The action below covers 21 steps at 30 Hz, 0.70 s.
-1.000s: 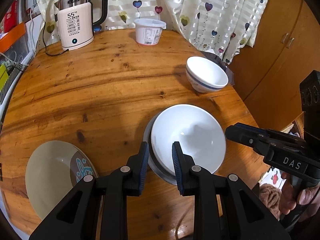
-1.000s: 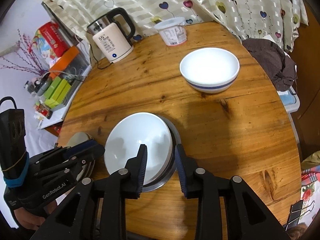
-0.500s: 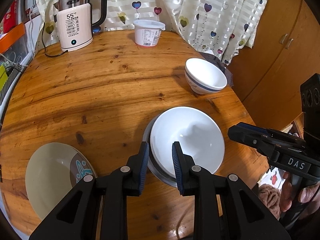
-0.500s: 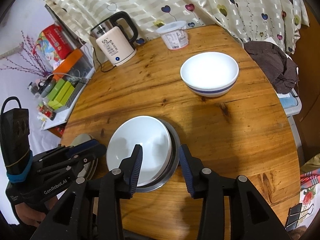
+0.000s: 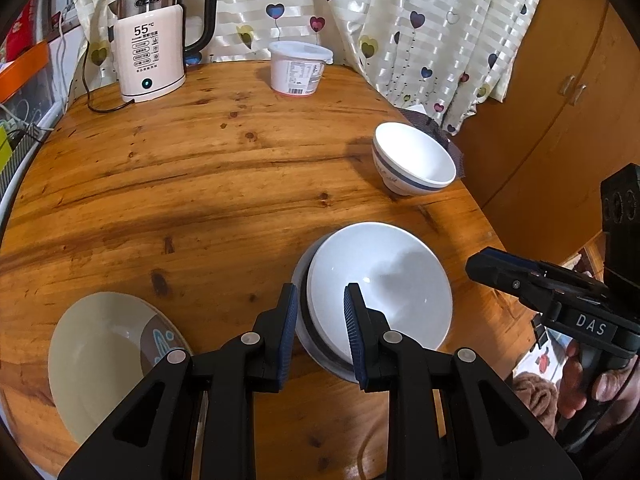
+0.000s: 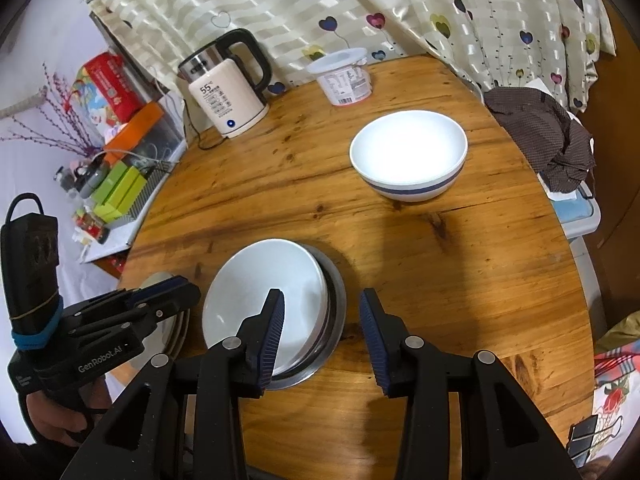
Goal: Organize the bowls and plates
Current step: 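Move both grippers to the remaining blue-striped white bowl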
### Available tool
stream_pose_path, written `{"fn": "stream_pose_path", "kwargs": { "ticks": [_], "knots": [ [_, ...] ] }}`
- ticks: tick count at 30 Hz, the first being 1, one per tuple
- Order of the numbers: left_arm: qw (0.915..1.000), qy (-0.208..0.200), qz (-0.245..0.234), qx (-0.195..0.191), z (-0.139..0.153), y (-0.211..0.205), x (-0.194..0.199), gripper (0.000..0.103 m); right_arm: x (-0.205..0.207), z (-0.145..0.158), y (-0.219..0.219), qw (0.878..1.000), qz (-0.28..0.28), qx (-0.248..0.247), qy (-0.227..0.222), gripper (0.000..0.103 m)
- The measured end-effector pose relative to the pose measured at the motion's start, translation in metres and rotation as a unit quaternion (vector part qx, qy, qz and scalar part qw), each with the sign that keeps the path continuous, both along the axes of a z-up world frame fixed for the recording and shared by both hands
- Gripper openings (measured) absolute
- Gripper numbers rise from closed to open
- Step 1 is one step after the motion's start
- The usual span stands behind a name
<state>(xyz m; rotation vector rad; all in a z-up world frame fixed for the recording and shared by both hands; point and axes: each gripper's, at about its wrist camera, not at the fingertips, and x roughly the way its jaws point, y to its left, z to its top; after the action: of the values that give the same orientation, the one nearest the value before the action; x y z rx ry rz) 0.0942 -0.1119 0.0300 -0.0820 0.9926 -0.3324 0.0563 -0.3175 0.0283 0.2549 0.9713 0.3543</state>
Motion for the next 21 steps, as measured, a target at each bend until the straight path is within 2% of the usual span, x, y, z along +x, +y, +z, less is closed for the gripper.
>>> {"fn": "stream_pose_path", "kwargs": {
  "ticks": [21],
  "knots": [
    [0.9993, 0.014, -0.033, -0.007, 0.009, -0.021, 0.031, 0.025, 0.011, 0.003, -0.038, 0.999, -0.045, -0.011, -0.006, 0.039]
  ]
}}
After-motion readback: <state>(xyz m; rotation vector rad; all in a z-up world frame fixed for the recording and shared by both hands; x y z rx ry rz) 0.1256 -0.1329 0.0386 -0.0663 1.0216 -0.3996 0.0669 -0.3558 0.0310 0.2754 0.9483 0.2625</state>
